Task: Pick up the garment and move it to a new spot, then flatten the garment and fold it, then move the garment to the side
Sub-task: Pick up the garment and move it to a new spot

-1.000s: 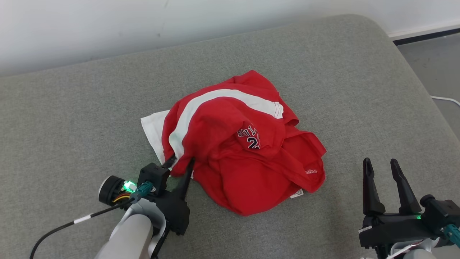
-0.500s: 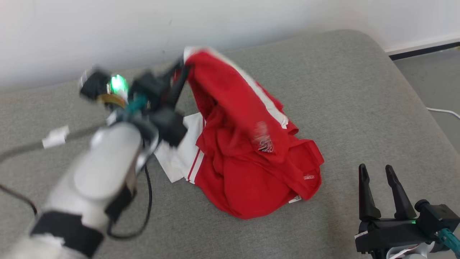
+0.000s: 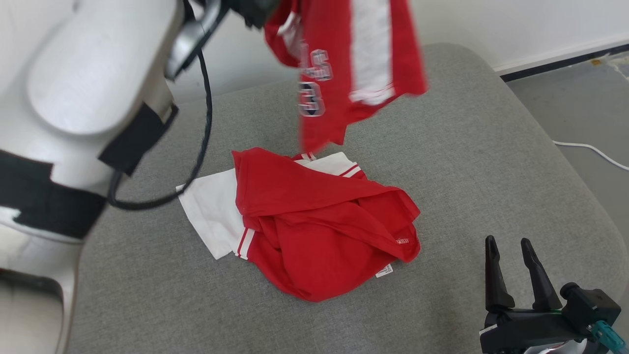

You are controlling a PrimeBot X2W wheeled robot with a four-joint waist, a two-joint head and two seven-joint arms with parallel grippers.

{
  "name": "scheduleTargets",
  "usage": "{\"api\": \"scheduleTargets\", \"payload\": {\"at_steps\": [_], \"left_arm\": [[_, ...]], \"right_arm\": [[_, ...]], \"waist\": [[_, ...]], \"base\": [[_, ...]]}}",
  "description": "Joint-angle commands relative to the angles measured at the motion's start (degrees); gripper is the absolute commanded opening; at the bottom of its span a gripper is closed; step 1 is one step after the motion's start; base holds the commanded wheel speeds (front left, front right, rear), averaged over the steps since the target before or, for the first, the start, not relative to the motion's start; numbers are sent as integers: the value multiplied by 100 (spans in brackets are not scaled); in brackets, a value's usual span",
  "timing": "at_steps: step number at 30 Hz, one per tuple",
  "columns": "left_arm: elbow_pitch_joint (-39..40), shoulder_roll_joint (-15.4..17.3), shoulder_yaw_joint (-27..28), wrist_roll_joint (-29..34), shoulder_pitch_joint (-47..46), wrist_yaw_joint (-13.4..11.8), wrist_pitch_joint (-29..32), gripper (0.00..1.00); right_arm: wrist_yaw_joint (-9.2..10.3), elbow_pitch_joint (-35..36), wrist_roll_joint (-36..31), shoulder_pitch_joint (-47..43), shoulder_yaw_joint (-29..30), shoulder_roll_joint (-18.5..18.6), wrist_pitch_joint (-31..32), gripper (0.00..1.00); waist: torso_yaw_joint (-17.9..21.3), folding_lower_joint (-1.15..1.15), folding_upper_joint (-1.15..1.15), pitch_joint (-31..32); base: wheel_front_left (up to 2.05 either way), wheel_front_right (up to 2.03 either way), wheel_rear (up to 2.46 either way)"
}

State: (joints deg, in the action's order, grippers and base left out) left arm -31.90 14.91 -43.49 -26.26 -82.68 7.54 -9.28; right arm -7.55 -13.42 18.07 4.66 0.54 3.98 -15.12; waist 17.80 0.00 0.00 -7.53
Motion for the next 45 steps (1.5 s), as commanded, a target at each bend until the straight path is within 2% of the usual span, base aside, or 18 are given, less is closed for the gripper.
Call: {"api": "scheduleTargets", "payload": {"at_steps": [1,7,14,17,18,21,24,34,40,45], "left_arm": [[-104,7,18,-84,-206,-14,-73,0],[-355,88,22,-218,-375,-14,-244,0],[-436,313,86,-289,-105,-43,-359,0],[-409,664,229,-381,166,-129,-409,0],[-409,664,229,-381,166,-129,-409,0],[-357,914,323,-413,411,-220,-435,0],[-277,1332,471,-497,738,-350,-467,0],[86,2087,881,-756,1440,-717,-504,0],[282,2406,1156,-938,1726,-919,-531,0],[332,2609,1215,-906,1946,-1030,-557,0]], "right_arm": [[12,-3,9,-19,16,-29,-5,100],[12,3,-3,-7,49,-39,-5,100],[12,147,-61,-5,103,36,-5,100],[12,275,-103,47,71,84,-5,100],[12,275,-103,47,71,84,-5,100],[12,389,-110,98,75,146,-5,100],[12,538,-159,135,18,214,-4,100],[12,1045,-282,189,-77,428,-5,100],[12,1262,-336,198,-151,565,-5,100],[12,1385,-328,222,-239,665,-5,100]], "waist": [[-9,0,0,14],[-159,0,0,1],[-585,0,0,-93],[-961,0,0,-176],[-961,0,0,-176],[-1290,0,0,-255],[-1698,0,0,-337],[-2781,0,0,-607],[-3117,0,0,-745],[-3096,0,0,-848]], "base": [[0,0,0],[0,0,0],[0,0,0],[0,0,0],[0,0,0],[0,0,0],[0,0,0],[0,0,0],[0,0,0],[0,0,0]]}}
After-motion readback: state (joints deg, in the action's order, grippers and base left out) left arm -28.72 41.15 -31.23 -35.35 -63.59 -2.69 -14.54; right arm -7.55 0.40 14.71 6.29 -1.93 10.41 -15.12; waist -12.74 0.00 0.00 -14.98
